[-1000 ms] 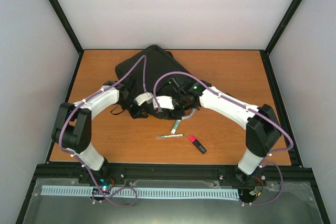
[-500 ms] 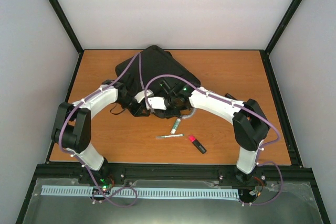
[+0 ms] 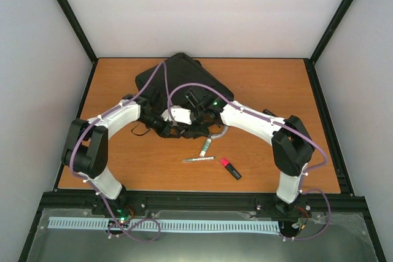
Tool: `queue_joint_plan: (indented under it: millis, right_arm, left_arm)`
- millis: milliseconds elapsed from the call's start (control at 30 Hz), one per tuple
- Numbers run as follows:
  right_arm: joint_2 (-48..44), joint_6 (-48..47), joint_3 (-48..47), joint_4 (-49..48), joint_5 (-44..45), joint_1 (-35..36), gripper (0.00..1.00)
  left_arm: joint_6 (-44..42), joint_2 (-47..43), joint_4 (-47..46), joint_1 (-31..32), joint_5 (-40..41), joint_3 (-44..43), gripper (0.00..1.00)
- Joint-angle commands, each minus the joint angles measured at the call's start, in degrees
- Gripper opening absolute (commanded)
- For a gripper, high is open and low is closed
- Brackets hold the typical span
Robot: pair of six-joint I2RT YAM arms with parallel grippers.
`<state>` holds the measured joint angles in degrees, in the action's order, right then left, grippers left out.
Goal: Pack the student bag
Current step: Zip the student bag at the center of the board.
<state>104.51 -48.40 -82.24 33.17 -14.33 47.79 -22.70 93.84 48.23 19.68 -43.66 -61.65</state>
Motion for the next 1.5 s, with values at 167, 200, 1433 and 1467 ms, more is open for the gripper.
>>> queue_joint_plan:
  millis: [167, 200, 1433, 1467]
  right_arm:
    - [-0.81, 3.14, -0.55, -0.15, 2.94, -1.35, 0.15]
    - [-1.78, 3.22, -0.17, 0.3, 2.76, -1.84, 0.2]
    - [-21.39, 19.46, 9.64, 11.24, -10.55, -25.11, 0.47]
    - [-21.55, 20.15, 9.55, 10.81, -10.46, -25.8, 0.47]
  left_arm:
    - [-2.04, 3.31, 4.34, 1.14, -9.45, -7.13, 0.25]
    - [-2.34, 3.13, 4.86, 1.11, -9.23, -7.39, 0.28]
    - [-28.48, -14.32, -5.5, 10.52, 19.17, 1.14, 0.53]
    - [-28.61, -13.85, -7.08, 11.57, 20.58, 1.62, 0.53]
